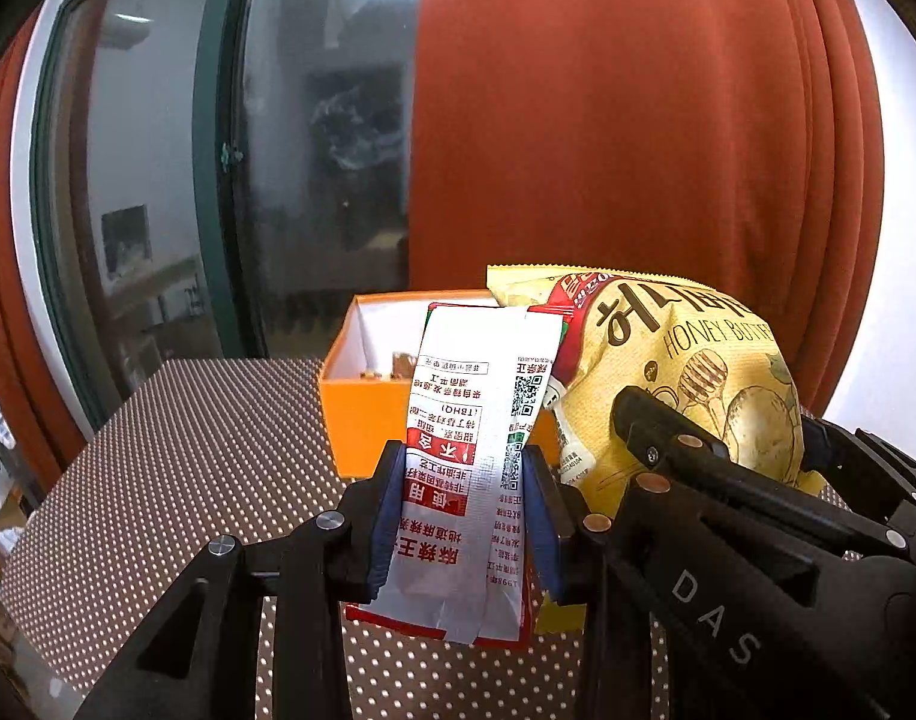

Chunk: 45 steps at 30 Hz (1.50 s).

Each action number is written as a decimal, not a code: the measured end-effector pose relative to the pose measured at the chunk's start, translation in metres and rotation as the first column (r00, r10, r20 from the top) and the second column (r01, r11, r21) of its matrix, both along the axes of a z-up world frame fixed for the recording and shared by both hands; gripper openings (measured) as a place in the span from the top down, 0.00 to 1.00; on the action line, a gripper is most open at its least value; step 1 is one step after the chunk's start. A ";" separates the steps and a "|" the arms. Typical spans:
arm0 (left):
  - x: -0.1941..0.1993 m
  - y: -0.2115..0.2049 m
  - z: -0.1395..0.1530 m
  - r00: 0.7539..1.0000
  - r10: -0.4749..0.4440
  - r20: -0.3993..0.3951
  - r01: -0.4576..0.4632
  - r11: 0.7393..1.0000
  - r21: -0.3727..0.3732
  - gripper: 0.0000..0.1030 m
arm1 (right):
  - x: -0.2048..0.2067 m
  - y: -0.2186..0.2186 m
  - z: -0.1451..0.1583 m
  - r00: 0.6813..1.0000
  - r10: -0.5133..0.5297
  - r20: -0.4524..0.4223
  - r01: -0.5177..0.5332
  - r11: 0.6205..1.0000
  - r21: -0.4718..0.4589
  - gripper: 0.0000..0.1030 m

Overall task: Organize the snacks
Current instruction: 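Lift both held packets and carry them over the orange box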

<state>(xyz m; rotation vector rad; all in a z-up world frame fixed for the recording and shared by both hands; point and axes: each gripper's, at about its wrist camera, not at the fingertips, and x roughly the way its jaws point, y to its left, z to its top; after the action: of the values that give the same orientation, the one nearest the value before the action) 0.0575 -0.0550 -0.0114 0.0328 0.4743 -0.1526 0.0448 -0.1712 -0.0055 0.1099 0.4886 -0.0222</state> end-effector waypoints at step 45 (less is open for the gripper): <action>0.204 0.013 0.027 0.992 0.092 0.091 -0.093 0.996 0.005 0.63 | 0.184 -0.006 0.017 0.993 0.045 0.109 -0.051 0.997 0.050 0.38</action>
<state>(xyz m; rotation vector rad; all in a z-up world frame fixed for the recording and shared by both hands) 0.2611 -0.0421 0.0154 0.0264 0.3848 -0.0573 0.2292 -0.1775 0.0119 0.1504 0.3836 0.0435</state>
